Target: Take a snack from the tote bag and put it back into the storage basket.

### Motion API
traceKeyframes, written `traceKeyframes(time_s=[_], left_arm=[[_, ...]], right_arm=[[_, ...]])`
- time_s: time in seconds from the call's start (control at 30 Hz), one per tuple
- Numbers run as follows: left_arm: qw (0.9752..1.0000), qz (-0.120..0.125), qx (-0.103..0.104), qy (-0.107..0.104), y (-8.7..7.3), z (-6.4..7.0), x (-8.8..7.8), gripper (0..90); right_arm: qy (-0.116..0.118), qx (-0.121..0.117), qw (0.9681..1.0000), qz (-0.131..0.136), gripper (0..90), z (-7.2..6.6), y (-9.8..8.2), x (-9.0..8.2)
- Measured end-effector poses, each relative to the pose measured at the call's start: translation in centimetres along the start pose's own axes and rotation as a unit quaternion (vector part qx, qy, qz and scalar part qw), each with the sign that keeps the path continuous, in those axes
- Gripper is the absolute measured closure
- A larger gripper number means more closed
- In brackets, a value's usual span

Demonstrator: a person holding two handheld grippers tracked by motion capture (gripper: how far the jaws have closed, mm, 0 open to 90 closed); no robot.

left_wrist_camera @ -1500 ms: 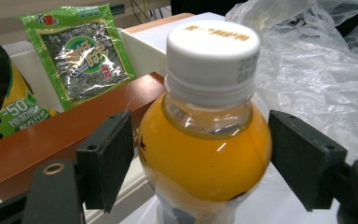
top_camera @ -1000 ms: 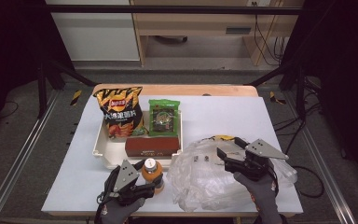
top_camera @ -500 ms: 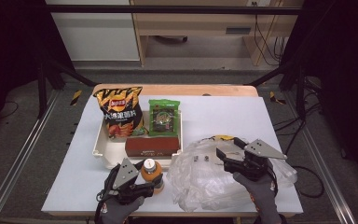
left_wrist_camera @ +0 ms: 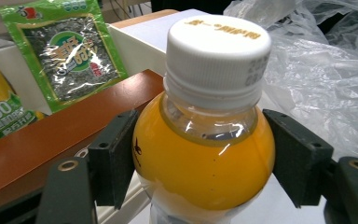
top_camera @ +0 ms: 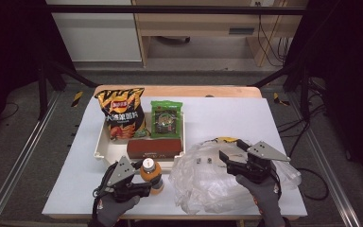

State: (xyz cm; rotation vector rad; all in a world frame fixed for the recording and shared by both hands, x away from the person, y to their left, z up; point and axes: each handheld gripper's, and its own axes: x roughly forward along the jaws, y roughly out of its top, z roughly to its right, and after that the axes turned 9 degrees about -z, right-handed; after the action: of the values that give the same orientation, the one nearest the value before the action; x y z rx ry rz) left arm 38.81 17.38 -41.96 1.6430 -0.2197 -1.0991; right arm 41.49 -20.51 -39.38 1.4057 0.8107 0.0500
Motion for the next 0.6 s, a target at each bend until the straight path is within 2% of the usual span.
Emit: traceKeyframes(time_s=[0.1, 0.17, 0.23, 0.37, 0.5, 0.6], left_arm=[[0.9995, 0.001, -0.007, 0.031, -0.1, 0.6, -0.1, 27.3], [0.9975, 0.005, -0.014, 0.069, -0.2, 1.3, -0.3, 22.4], [0.9957, 0.013, -0.019, 0.089, -0.4, 2.0, -0.3, 19.2], [0.9933, 0.026, -0.044, 0.104, -0.5, 2.9, 0.1, 15.7], [0.9905, 0.030, -0.068, 0.116, -0.6, 2.8, 0.7, 17.1], [0.9890, 0.024, -0.078, 0.123, -0.7, 2.8, 1.1, 19.4]], right_arm=[[0.001, 0.001, 1.0000, 0.000, 24.5, 0.0, 0.0, 0.0], [0.000, 0.001, 1.0000, 0.001, 24.4, 0.0, 0.0, -0.1], [0.000, 0.003, 1.0000, 0.001, 24.3, 0.0, 0.0, -0.1], [0.000, 0.001, 1.0000, 0.001, 24.4, 0.0, 0.0, -0.1], [0.001, -0.001, 1.0000, 0.001, 24.4, 0.0, 0.0, 0.0], [0.000, 0.000, 1.0000, -0.003, 24.3, -0.1, 0.0, 0.0]])
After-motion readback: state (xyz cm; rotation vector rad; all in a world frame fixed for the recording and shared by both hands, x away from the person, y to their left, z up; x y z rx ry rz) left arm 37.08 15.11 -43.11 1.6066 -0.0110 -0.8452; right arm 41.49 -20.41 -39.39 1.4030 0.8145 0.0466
